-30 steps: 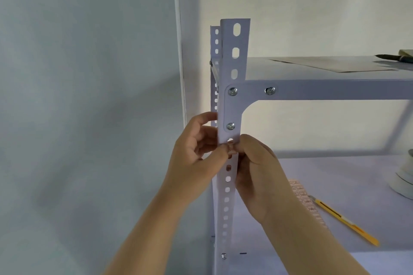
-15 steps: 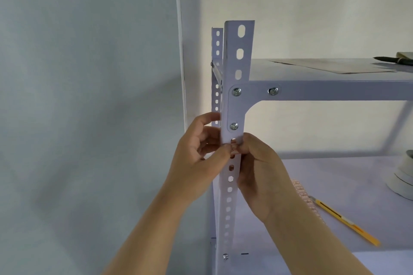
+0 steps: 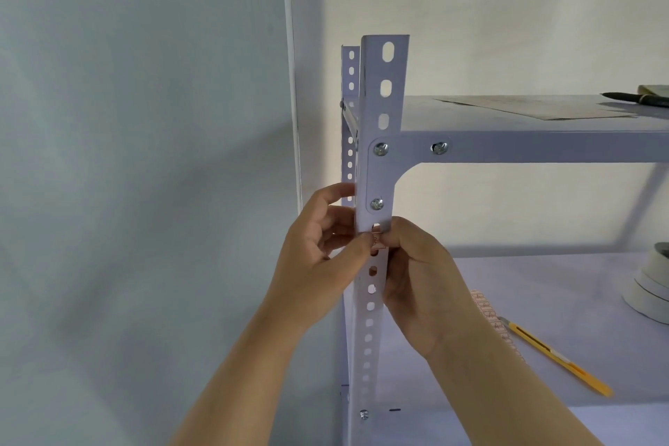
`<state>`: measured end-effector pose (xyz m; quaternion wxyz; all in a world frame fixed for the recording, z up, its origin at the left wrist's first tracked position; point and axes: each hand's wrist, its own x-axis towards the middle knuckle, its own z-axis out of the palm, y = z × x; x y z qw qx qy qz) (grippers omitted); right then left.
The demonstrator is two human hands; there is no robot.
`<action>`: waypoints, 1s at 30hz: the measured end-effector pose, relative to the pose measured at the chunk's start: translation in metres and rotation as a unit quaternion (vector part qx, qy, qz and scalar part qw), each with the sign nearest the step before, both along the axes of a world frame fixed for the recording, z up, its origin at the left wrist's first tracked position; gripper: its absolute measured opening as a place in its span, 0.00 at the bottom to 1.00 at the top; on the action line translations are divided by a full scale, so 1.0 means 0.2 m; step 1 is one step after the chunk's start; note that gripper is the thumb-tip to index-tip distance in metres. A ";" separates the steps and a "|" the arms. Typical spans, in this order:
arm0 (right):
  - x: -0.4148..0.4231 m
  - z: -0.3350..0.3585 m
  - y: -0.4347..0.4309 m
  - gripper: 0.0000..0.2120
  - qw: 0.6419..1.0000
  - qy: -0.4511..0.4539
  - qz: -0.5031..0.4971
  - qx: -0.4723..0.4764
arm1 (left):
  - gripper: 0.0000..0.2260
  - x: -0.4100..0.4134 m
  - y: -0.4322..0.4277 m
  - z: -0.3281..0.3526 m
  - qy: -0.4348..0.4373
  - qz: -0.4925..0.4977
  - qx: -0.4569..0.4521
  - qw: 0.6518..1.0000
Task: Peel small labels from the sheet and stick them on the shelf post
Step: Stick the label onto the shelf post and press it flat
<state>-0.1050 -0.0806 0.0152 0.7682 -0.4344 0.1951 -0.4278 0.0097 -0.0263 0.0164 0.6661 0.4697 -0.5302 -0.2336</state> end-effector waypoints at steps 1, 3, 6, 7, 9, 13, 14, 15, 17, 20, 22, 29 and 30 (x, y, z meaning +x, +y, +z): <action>0.00 0.01 0.00 0.23 1.000 0.007 0.000 -0.002 | 0.20 0.00 0.00 0.00 -0.002 0.001 0.001 1.000; 0.01 0.01 0.00 0.23 1.000 0.019 0.002 -0.006 | 0.20 0.00 0.00 0.00 -0.005 0.002 -0.001 1.000; 0.01 0.01 0.00 0.25 0.999 0.031 -0.010 -0.002 | 0.20 0.00 0.00 0.00 -0.006 0.004 -0.003 1.000; 0.01 0.01 0.00 0.26 1.000 0.027 -0.015 0.001 | 0.20 0.00 0.01 0.00 -0.006 0.003 -0.003 1.000; 0.01 0.00 0.00 0.25 1.000 0.021 -0.018 0.008 | 0.20 0.00 0.01 0.00 -0.008 0.001 -0.003 1.000; -0.01 -0.02 0.00 0.16 1.000 0.018 0.015 0.001 | 0.20 0.00 0.01 0.00 -0.006 -0.004 -0.003 1.000; -0.02 -0.02 0.00 0.16 1.000 0.014 0.021 -0.004 | 0.20 0.00 0.01 0.00 -0.004 -0.005 -0.003 1.000; -0.02 -0.01 0.01 0.16 1.000 0.011 0.020 -0.006 | 0.20 0.00 0.01 0.00 -0.003 -0.006 -0.003 1.000; -0.01 -0.01 0.01 0.15 1.000 0.014 0.015 -0.007 | 0.20 0.00 0.01 0.00 -0.001 -0.008 -0.004 1.000; -0.01 -0.01 0.00 0.17 1.000 0.014 0.017 -0.017 | 0.20 0.00 0.00 0.00 0.000 -0.007 -0.005 1.000; -0.01 -0.01 -0.01 0.19 1.000 0.012 0.020 -0.021 | 0.20 0.00 0.00 0.00 0.000 -0.008 -0.006 1.000; -0.01 -0.02 -0.04 0.17 0.999 0.012 0.029 -0.024 | 0.20 0.01 0.00 -0.01 -0.003 -0.009 -0.008 1.000; -0.01 -0.03 -0.04 0.17 0.999 0.016 0.028 -0.028 | 0.20 0.01 0.00 -0.01 -0.003 -0.010 -0.008 1.000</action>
